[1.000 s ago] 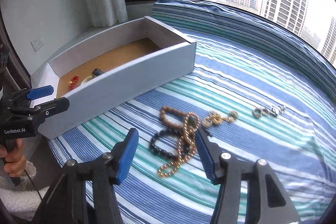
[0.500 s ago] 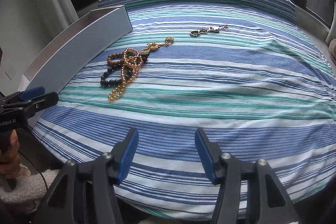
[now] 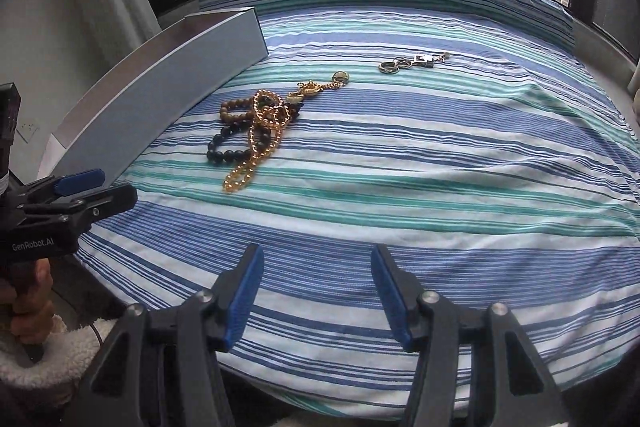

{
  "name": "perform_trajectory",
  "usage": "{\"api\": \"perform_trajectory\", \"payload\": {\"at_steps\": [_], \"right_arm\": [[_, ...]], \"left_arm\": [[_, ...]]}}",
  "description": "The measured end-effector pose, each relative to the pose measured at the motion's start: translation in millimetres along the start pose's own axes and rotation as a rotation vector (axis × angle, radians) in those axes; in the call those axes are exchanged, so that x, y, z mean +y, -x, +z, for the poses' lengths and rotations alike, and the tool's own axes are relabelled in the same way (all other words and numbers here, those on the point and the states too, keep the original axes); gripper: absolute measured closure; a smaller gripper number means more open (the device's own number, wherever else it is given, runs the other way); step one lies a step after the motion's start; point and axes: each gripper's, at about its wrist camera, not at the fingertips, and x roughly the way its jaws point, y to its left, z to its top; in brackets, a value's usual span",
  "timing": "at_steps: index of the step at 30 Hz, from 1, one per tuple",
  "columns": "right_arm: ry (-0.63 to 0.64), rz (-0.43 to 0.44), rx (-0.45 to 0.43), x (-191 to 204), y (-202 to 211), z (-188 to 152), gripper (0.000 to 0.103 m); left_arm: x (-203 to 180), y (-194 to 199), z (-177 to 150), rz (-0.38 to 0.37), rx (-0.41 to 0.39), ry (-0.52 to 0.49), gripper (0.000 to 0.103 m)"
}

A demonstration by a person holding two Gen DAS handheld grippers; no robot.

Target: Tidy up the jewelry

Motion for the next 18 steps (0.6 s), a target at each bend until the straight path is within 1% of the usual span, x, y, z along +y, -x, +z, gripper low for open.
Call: {"api": "perform_trajectory", "payload": {"at_steps": [5, 8, 11, 15, 18], "right_arm": [[0.0, -0.017, -0.01, -3, 3, 0, 0.046], [-0.007, -0.015, 0.013, -4, -3, 0, 0.046], [-0.003, -0.003, 0.023, -1, -6, 1, 0.046], [0.01, 0.0, 0.021, 3, -6, 3, 0.046], [0.005, 0.0, 0.021, 1, -6, 3, 0.046]], "left_arm": [[26, -4, 1, -0.02, 0.009, 0.079, 0.011], [42, -13, -1, -0.026, 0.035, 0.127, 0.011], [48, -21, 1, -0.047, 0.055, 0.148, 0.011], [35, -28, 19, -0.109, 0.043, 0.115, 0.013], [15, -36, 45, -0.171, 0.021, 0.049, 0.019]]}}
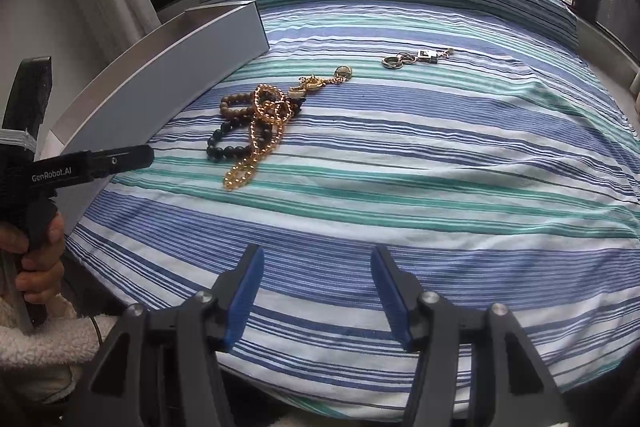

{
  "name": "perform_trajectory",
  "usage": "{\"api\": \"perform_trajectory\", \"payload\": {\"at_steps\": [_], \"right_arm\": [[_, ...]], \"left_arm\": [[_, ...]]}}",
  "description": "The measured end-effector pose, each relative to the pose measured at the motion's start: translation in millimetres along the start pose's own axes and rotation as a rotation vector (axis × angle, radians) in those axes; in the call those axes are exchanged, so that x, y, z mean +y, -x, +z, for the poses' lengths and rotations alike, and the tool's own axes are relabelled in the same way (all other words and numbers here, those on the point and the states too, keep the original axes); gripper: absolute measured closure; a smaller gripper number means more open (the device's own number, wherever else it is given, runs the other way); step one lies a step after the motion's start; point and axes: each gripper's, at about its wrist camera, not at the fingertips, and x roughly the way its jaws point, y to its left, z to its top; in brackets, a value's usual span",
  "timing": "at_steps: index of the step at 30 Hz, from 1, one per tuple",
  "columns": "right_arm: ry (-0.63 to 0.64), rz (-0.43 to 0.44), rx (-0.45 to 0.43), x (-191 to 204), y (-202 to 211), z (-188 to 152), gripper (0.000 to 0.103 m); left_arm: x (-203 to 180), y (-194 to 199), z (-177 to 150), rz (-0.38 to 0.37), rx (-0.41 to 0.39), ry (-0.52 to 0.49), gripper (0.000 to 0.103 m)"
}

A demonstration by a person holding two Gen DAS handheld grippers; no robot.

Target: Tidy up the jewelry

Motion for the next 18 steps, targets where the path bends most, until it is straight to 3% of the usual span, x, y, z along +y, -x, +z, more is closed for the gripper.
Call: {"api": "perform_trajectory", "payload": {"at_steps": [5, 10, 12, 14, 16, 18], "right_arm": [[-0.014, 0.0, -0.009, -3, 5, -5, 0.046], [-0.032, 0.001, -0.007, -8, 7, -13, 0.046], [-0.04, 0.003, -0.004, -11, 8, -16, 0.046], [-0.046, 0.004, -0.003, -14, 8, -18, 0.046], [-0.054, 0.0, -0.004, -18, 9, -19, 0.046], [-0.067, 0.0, -0.007, -23, 10, -19, 0.046]], "left_arm": [[-29, -42, 41, -0.052, 0.017, -0.1, 0.028], [-43, -99, 60, 0.034, 0.085, -0.154, 0.041], [-43, -112, 62, 0.077, 0.087, -0.155, 0.052], [-46, -110, 62, 0.115, 0.069, -0.172, 0.092], [-44, -102, 61, 0.063, 0.07, -0.141, 0.097], [-46, -86, 57, 0.057, 0.046, -0.161, 0.097]]}}
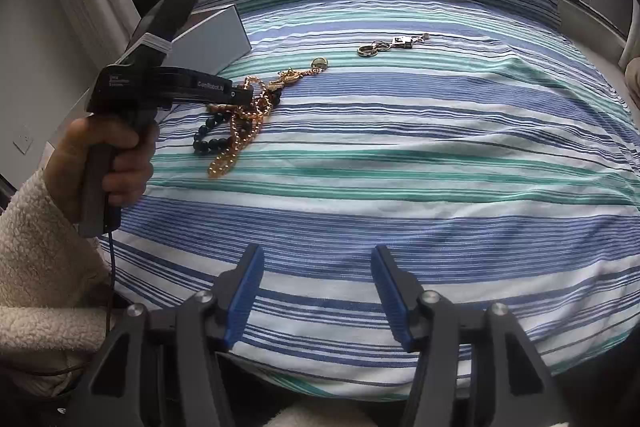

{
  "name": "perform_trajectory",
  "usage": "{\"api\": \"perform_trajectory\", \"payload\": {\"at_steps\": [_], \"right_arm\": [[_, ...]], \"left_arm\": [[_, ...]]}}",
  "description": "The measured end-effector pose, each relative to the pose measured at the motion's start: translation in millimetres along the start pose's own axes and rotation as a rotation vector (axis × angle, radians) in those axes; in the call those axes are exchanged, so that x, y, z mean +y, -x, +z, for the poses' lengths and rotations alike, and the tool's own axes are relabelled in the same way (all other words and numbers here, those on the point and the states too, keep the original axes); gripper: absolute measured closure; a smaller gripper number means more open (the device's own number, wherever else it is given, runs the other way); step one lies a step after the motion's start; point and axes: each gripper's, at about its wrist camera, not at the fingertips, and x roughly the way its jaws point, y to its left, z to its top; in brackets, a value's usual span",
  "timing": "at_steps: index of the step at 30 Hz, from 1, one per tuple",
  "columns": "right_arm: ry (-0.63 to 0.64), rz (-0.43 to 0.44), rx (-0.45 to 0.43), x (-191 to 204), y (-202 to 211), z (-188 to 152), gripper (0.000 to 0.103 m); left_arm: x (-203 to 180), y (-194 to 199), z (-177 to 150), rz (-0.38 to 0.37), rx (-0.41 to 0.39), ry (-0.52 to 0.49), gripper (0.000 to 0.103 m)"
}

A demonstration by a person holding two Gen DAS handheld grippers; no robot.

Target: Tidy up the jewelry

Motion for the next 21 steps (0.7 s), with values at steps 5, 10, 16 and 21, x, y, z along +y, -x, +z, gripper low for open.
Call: {"api": "perform_trajectory", "payload": {"at_steps": [5, 10, 16, 21], "right_arm": [[-0.022, 0.005, -0.003, -7, -4, 4, 0.046], [-0.017, 0.01, -0.003, -5, -7, 6, 0.046], [-0.022, 0.012, 0.003, -4, -11, 9, 0.046], [-0.003, 0.014, -0.003, 4, -10, 11, 0.046]], "left_arm": [[4, 59, -11, -0.083, -0.083, 0.025, 0.097], [20, 117, -26, -0.098, -0.147, 0.05, 0.097], [51, 167, -44, -0.1, -0.181, 0.109, 0.097], [68, 191, -54, -0.056, -0.2, 0.132, 0.097]]}}
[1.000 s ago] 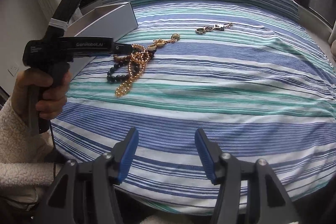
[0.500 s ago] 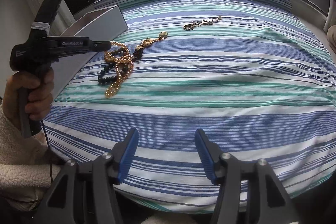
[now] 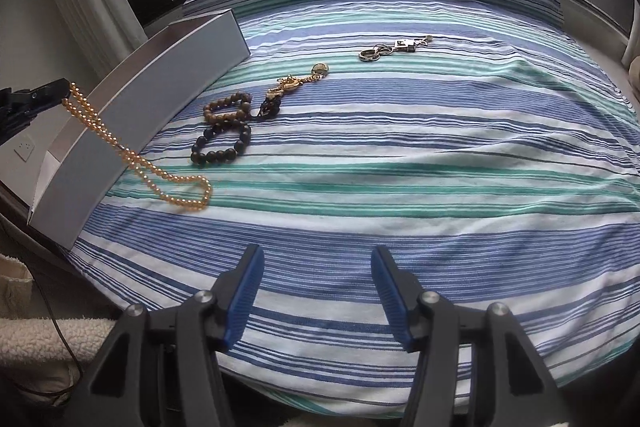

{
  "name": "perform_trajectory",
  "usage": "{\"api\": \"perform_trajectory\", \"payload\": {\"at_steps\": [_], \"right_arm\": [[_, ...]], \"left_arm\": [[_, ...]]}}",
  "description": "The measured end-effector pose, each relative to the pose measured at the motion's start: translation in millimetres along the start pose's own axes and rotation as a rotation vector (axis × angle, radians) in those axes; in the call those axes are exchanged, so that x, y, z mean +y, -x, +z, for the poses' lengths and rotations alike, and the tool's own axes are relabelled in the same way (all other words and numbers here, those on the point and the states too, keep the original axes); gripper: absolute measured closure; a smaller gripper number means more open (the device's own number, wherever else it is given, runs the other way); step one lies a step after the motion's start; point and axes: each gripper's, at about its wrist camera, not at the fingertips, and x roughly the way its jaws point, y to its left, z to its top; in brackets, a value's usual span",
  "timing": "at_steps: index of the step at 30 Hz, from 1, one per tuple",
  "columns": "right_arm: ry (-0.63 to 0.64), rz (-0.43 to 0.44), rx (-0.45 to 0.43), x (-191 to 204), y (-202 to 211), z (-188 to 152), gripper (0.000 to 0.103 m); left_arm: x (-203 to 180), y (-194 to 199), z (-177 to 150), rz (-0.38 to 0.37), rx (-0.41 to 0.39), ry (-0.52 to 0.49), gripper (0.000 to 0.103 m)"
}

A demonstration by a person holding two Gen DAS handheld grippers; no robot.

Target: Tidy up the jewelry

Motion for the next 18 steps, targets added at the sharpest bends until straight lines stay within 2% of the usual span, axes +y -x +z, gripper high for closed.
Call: {"api": "perform_trajectory", "payload": {"at_steps": [5, 15, 16, 17, 18], "right_arm": [[0.006, 0.003, 0.008, 4, -3, -1, 0.046], [0.015, -0.007, 0.026, 8, -3, -7, 0.046], [0.018, -0.006, 0.025, 9, -3, -7, 0.046], [0.023, -0.006, 0.025, 10, -3, -6, 0.046], [0.027, -0.006, 0.025, 12, -3, -5, 0.046]], "left_arm": [[20, -16, -20, 0.044, 0.037, 0.039, 0.097], [34, -72, -74, 0.089, 0.208, 0.034, 0.096], [35, -73, -78, 0.094, 0.217, 0.04, 0.09], [36, -72, -81, 0.092, 0.225, 0.045, 0.078], [38, -70, -83, 0.093, 0.224, 0.05, 0.07]]}}
